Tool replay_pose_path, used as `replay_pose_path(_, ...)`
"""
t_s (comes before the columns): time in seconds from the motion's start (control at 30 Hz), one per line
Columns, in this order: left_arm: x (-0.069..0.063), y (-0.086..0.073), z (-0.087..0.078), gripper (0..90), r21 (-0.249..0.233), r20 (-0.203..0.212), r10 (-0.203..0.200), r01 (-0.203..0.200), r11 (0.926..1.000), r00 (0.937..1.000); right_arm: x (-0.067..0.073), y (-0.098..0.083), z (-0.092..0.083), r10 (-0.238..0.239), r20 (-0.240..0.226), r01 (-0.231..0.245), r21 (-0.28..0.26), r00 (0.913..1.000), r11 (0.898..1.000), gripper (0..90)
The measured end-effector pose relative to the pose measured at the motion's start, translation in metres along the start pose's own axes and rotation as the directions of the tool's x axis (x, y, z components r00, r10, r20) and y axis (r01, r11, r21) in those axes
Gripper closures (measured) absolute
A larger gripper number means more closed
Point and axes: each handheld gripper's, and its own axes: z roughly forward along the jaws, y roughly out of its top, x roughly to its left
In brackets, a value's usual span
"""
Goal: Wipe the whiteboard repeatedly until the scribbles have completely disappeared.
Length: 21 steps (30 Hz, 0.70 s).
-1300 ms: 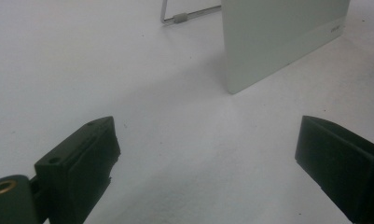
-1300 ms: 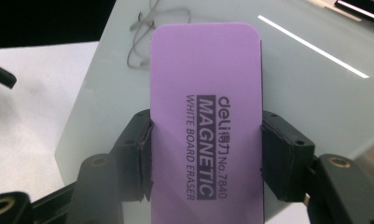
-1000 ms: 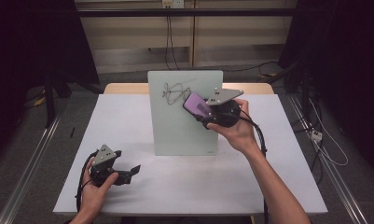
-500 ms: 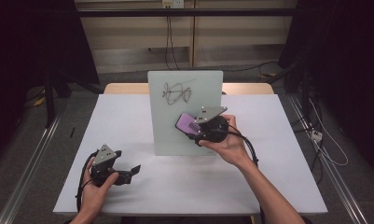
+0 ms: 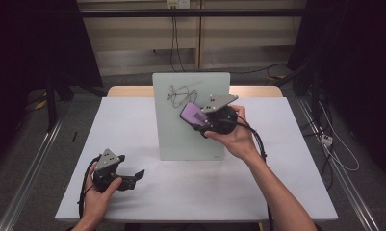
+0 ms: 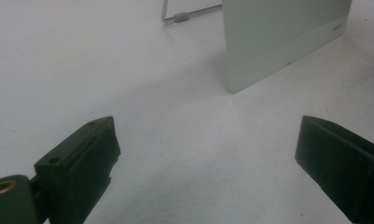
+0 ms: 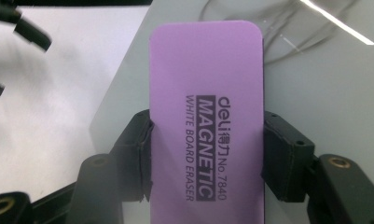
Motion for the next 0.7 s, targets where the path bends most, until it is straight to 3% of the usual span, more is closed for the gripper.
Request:
replay_pose_path(0.5, 0.0, 0.0, 0.0, 5.7, 0.0, 0.003, 0.001, -0.001, 1.0, 1.0, -0.035, 0.033, -0.03, 0.057, 0.1, -0.048, -0.087, 0.9934, 0.995, 42.1)
replay_pose_path(0.7, 0.0, 0.0, 0.0, 5.7, 0.0, 0.003, 0.0, 0.0, 1.0, 1.0, -0.033, 0.036, -0.029, 0.041, 0.121, -0.032, -0.073, 0.9918, 0.997, 42.1)
